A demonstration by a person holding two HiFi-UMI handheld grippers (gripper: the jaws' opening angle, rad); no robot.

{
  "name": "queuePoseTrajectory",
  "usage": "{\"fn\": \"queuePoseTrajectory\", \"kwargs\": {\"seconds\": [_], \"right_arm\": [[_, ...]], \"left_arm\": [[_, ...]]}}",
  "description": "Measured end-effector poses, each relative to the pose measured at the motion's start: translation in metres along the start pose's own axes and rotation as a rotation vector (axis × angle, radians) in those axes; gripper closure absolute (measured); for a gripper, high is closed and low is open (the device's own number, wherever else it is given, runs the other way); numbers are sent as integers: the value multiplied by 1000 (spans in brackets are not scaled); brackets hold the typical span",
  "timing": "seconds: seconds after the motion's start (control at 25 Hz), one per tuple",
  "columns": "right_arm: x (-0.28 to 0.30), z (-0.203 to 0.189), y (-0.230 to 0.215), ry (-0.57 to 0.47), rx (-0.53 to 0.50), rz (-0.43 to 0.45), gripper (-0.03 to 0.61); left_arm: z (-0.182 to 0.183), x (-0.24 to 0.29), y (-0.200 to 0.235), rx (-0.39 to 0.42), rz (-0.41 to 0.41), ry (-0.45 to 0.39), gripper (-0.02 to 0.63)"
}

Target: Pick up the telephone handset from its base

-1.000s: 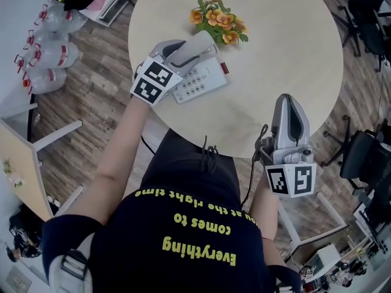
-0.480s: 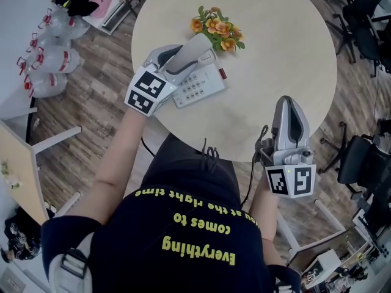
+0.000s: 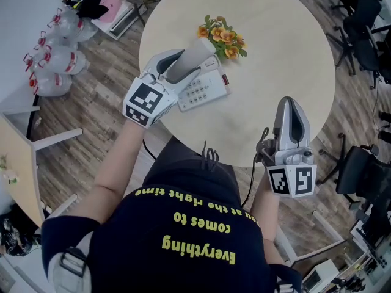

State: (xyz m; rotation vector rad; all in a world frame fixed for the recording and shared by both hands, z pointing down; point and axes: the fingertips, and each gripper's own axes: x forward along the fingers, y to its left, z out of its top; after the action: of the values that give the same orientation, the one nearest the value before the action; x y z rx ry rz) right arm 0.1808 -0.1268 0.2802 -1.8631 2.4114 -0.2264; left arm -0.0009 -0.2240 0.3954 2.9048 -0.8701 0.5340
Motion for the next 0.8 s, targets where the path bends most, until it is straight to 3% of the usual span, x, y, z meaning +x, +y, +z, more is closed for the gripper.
{"fn": "queuePoseTrajectory", "kwargs": {"seconds": [0.8], "right_arm": [[-7,34,5,-71,-67,32,566]], "left_arm": [[84,-59,-6,-19,74,-230,383]]}}
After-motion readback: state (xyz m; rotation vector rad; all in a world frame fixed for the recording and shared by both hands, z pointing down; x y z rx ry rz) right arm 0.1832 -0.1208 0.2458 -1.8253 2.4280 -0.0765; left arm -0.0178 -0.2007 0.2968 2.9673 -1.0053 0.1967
